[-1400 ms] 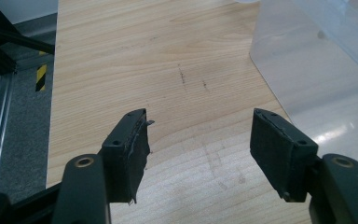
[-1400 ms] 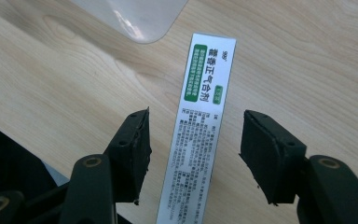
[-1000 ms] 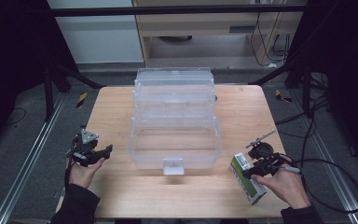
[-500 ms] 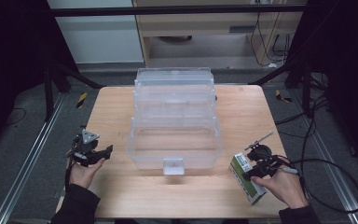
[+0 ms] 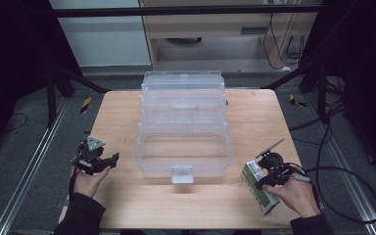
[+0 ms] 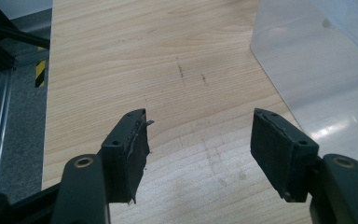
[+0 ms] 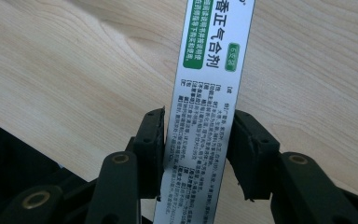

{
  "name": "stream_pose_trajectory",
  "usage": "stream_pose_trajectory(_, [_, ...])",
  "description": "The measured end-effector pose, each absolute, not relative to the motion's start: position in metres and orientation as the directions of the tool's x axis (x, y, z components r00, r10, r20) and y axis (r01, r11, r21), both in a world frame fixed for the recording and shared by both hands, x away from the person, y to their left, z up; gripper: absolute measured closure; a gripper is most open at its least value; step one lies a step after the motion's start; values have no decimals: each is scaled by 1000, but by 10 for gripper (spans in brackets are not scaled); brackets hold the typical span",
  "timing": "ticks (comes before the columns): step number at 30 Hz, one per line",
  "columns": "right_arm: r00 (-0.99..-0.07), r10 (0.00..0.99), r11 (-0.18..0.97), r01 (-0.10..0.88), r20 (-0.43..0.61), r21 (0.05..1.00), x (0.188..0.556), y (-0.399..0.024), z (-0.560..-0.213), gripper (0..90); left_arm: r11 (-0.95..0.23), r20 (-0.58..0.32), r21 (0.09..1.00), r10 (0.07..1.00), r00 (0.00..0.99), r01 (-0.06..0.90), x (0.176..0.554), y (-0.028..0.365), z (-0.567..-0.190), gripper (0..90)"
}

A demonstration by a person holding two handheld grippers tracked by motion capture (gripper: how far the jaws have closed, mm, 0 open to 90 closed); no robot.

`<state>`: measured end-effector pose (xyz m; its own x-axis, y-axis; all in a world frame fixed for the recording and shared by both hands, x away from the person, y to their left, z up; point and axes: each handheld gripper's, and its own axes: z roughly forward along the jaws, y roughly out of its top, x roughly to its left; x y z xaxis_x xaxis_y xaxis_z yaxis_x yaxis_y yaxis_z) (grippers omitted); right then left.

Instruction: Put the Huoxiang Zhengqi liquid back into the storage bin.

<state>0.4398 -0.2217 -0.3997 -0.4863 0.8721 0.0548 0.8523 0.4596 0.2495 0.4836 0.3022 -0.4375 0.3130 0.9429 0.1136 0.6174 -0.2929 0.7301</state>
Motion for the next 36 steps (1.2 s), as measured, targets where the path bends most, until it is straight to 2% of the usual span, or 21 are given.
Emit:
stream_pose_trajectory(8, [-474, 880, 455, 862, 36, 226, 443, -218, -398, 624, -292, 112, 728, 943, 313, 620, 484, 302, -438, 362])
stream_pose_trajectory(25, [-476, 879, 464, 864, 16, 194, 446, -215, -397, 640, -295, 114, 723, 943, 313, 625, 484, 302, -438, 360])
stream_pose_trajectory(36, [-470, 882, 449, 851, 13, 272, 445, -222, -380, 641, -290, 114, 722, 945, 306, 628, 484, 303, -438, 352])
